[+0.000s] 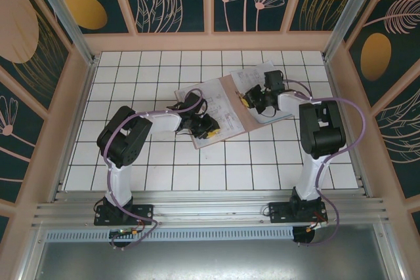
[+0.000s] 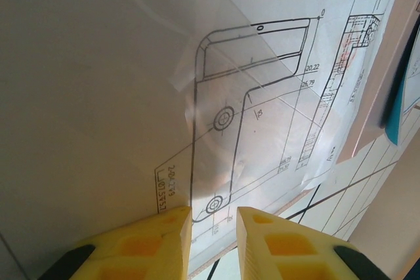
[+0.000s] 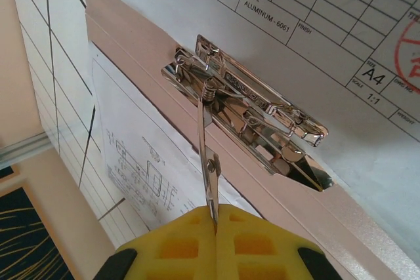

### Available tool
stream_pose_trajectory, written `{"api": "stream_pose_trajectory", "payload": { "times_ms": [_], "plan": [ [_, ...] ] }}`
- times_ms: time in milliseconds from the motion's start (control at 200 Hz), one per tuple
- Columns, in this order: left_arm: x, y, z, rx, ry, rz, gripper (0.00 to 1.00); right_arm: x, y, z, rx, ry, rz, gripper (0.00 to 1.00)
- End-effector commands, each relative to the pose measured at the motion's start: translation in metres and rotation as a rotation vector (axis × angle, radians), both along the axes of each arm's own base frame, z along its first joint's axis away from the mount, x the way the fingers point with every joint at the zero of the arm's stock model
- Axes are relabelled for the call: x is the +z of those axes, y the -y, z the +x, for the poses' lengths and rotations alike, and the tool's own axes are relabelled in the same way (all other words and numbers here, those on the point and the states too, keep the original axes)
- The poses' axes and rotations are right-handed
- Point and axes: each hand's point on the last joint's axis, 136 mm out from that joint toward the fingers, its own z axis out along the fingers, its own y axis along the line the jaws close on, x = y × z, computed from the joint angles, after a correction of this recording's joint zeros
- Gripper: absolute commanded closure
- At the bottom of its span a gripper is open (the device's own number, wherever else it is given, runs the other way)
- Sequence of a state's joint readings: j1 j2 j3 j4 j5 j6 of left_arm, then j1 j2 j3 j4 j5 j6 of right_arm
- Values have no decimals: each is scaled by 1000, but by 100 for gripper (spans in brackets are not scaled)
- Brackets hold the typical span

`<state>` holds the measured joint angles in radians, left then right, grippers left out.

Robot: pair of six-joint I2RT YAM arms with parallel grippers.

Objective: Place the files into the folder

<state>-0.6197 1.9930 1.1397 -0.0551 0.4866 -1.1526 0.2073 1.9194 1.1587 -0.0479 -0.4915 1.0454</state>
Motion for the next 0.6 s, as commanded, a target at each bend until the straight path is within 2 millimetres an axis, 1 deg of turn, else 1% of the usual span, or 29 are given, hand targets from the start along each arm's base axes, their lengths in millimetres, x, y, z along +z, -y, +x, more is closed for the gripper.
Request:
{"api": "stream_pose_trajectory", "payload": {
  "times_ms": [0,195,385,595],
  "plan": [
    [-16,-21,-15,30,-69,75,73,-23,19,-21,-9,-78,-41,100],
    [-19,-29,-17,49,-80,82,74,-41,32,-36,-9,-123,-74,100],
    [-19,-31,-17,52,-79,83,74,-62,43,-50,-10,-175,-113,100],
    [-19,-32,-16,54,-79,85,75,-75,53,-60,-31,-229,-149,100]
  ]
}}
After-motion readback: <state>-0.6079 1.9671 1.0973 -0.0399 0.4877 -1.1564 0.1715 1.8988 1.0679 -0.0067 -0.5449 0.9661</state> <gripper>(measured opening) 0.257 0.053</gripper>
